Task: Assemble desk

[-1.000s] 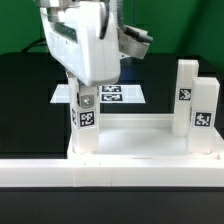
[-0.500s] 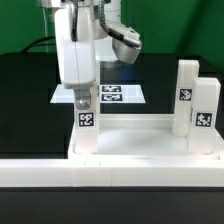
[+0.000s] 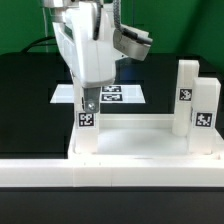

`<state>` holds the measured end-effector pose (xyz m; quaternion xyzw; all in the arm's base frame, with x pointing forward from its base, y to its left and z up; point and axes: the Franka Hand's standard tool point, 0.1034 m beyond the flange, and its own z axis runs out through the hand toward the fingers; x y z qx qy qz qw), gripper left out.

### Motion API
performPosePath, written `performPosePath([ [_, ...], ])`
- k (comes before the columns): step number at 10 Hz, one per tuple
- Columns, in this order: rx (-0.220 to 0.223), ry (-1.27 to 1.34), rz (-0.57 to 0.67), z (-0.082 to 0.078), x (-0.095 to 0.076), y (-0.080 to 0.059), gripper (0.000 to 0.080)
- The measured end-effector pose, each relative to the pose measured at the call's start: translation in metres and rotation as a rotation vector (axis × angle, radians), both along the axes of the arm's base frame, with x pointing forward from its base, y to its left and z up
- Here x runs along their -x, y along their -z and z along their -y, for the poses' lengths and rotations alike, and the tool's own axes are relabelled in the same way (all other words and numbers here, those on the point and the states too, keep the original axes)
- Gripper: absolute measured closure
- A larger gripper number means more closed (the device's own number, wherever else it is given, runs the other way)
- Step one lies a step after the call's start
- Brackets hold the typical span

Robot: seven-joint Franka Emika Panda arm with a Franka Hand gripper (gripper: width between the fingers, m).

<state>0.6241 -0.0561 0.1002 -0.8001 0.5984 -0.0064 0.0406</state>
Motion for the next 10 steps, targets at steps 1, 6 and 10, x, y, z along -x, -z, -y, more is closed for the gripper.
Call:
performPosePath([
  [1, 0.004, -0.069, 0.004, 0.0002, 0.0, 0.0, 0.0151],
  [6, 0.069, -0.57, 0.003, -0.0035, 0.0005, 0.0004, 0.0151],
  [10, 0.092, -0.925, 0.013, -0.0018, -0.0001, -0.0007, 0.0151],
])
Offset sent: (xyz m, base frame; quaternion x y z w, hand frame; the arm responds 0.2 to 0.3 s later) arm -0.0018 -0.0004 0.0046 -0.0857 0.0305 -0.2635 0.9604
